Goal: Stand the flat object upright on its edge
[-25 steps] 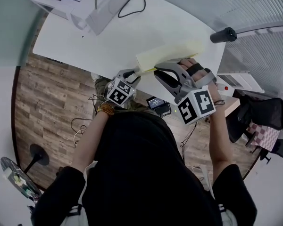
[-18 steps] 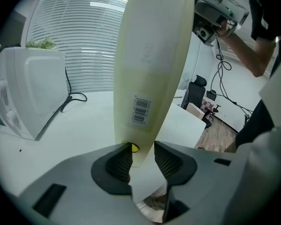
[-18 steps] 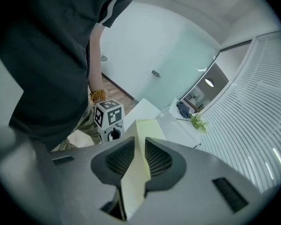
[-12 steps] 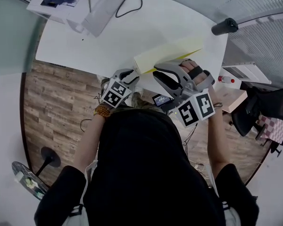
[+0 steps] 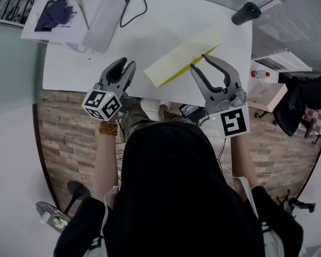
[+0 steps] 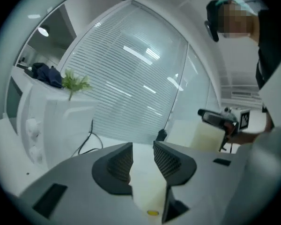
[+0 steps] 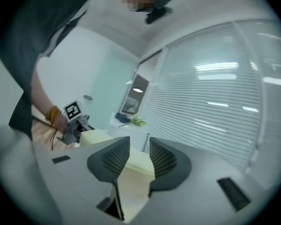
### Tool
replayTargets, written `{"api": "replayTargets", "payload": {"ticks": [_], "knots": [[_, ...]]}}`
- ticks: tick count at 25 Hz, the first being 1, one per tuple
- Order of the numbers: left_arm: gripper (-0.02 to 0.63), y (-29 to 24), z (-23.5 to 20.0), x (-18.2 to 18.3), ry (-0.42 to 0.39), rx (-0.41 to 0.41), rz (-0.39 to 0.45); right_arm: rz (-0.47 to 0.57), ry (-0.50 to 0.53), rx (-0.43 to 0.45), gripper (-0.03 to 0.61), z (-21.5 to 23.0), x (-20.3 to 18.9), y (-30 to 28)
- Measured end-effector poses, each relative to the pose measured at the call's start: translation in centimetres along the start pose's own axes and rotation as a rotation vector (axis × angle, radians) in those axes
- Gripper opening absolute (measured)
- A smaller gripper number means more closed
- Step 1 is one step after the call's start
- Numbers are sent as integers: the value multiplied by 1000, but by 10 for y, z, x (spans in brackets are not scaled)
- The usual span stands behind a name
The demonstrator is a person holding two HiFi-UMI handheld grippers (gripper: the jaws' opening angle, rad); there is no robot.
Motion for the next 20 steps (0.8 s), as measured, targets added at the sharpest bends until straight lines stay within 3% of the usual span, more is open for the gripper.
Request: {"api": "replayTargets", "payload": {"ticks": [2,5,8,12,20], "knots": [[140,-19,10,26,-17,-84,31,-3,-181,-154,124,28,-16,11],[129,-44,28,38,-44,-221,-15,-79,-272,-256,124,47,-47,25],[103,-55,41,33,-56,-297,-73,-150,-308,-214,124,40,-66,25],[77,-61,58,24,-83,-364,-121,-174,-274,-128,124,25,-68,13],[73,-60,82,25,-141,-428,-145,-194,-243,-67,114,20,-61,-13]]}}
Point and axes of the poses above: the fingertips, and each gripper's own axes: y backward along the fingers, z to its right, x out of its top, the point moved 2 cm from there along y, backward along the fingers, and after that the axes turned 1 degree about x, right-handed, at the moved point
